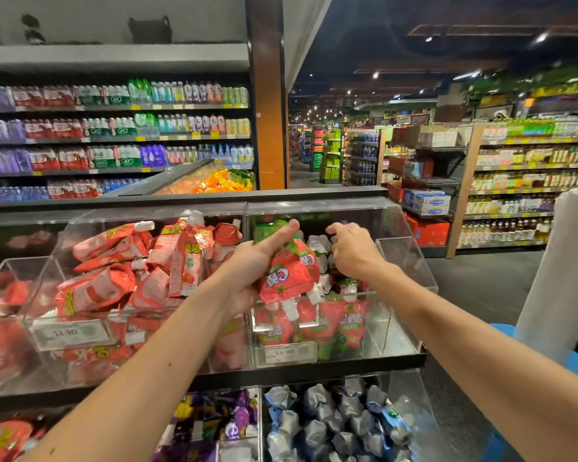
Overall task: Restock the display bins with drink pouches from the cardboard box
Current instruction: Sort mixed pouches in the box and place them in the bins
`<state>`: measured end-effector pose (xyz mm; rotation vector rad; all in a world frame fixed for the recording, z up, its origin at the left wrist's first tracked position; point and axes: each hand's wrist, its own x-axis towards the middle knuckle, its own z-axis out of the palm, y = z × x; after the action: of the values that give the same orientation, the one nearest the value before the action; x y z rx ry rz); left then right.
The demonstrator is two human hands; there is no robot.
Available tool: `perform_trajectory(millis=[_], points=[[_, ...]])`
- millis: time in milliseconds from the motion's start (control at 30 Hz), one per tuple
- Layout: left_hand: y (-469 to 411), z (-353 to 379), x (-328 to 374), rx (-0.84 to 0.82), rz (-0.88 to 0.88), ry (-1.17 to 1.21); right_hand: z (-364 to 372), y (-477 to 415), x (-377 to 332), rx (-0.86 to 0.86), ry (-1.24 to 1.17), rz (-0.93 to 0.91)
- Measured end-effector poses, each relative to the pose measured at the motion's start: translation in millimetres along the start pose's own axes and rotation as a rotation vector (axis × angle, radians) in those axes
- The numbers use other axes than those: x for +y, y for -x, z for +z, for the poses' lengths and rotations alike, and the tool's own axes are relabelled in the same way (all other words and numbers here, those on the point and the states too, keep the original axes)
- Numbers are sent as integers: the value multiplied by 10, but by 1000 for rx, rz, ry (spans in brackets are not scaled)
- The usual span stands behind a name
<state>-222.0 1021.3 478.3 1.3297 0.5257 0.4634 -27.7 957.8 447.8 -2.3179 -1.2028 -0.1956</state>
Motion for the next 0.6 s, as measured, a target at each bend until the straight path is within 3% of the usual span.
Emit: perform_trajectory(millis=[133,200,267,467,600], points=[[114,-55,176,-138,-10,162,-204,303,-141,196,-57,-589],[128,-62,300,-147,8,216,-291,322,-207,210,-183,-708],[152,-32,408,-165,12,194,-413,336,-258,205,-295,-703],[212,48,559,-31,57,30,-483,341,-235,91,-340,-522],[259,64,493,280,191,-253,-506,353,-213,74,-708,-230]])
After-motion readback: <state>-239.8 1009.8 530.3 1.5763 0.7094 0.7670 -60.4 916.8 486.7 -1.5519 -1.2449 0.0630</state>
